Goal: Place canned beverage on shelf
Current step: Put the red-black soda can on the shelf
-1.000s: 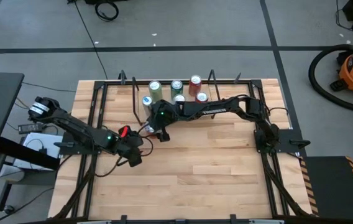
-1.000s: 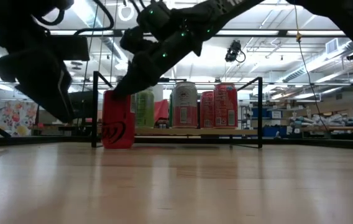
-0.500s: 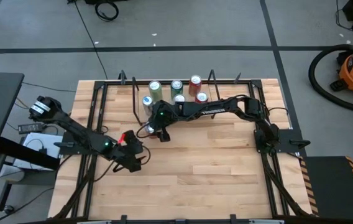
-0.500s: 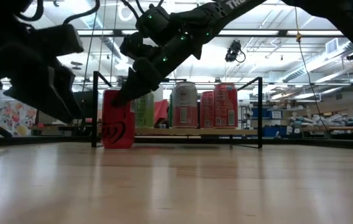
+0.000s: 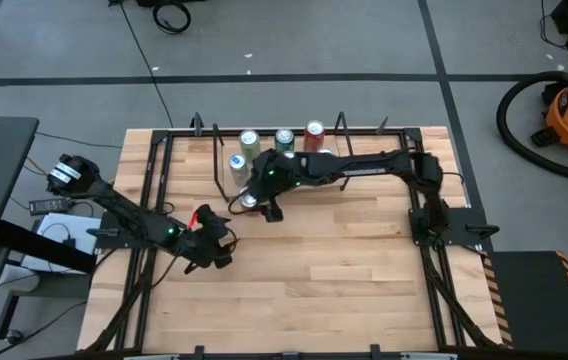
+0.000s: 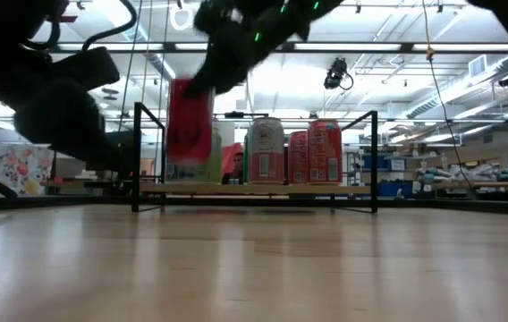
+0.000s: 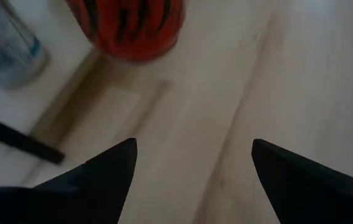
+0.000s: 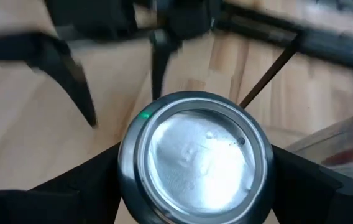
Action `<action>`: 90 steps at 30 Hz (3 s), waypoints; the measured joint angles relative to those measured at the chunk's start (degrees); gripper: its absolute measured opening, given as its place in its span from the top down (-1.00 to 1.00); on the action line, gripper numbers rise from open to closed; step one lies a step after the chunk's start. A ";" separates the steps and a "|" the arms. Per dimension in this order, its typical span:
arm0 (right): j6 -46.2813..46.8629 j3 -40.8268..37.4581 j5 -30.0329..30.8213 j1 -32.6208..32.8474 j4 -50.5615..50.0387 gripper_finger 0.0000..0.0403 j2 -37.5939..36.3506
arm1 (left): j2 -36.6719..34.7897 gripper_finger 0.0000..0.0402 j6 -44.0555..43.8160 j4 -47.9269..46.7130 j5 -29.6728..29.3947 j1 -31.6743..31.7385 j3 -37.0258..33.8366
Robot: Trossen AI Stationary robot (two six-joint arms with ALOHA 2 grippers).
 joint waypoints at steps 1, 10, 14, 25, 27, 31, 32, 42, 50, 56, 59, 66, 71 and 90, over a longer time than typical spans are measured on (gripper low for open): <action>0.34 0.00 -0.22 0.12 -0.26 -0.64 -1.45 | 0.00 -0.64 1.17 0.95 -0.69 0.27 -0.11; 6.97 -7.66 -4.97 0.74 0.32 -0.64 -13.95 | -0.02 -0.64 18.99 15.51 -2.68 3.65 -0.10; 14.02 -21.83 -5.93 0.89 12.75 -0.64 -20.97 | -0.02 -0.64 26.13 20.61 -2.58 5.15 -0.10; 40.16 -51.76 1.11 2.21 49.22 -0.65 -36.58 | -0.02 -0.64 68.36 38.50 -2.53 5.78 -0.10; 42.92 -55.44 5.46 2.89 55.41 -0.65 -38.23 | -0.02 -0.64 72.27 43.63 -2.46 6.23 -0.10; 46.75 -62.57 14.09 5.21 67.66 -0.65 -39.38 | -0.02 -0.64 73.24 51.70 -1.19 7.52 -0.07; 47.40 -64.08 16.04 5.83 70.58 -0.65 -39.29 | -0.02 -0.64 73.40 53.08 -0.25 7.85 -0.07; 52.06 -72.09 27.83 10.16 95.83 -0.65 -34.20 | 5.78 -0.67 82.34 54.88 3.17 8.55 8.06; 52.25 -72.39 29.04 10.79 103.99 -0.65 -29.95 | 10.54 -0.81 79.66 54.68 5.19 12.21 13.24; 52.23 -72.39 30.04 10.79 105.98 -0.65 -28.58 | 10.54 -0.98 76.27 53.62 7.89 13.97 13.26; 51.81 -72.39 30.14 10.79 106.15 -0.65 -28.60 | 10.54 -0.97 76.23 53.61 7.84 14.19 13.26; 50.89 -72.39 31.57 10.86 106.54 -0.65 -28.60 | 10.54 -0.96 74.77 53.77 8.10 15.02 13.26; 50.80 -72.39 31.64 10.88 106.55 -0.65 -28.60 | 10.51 -0.96 73.97 54.16 10.45 15.13 13.24; 49.27 -72.26 33.14 11.93 111.35 -0.65 -28.65 | 10.51 -0.96 68.81 53.65 10.56 17.31 13.24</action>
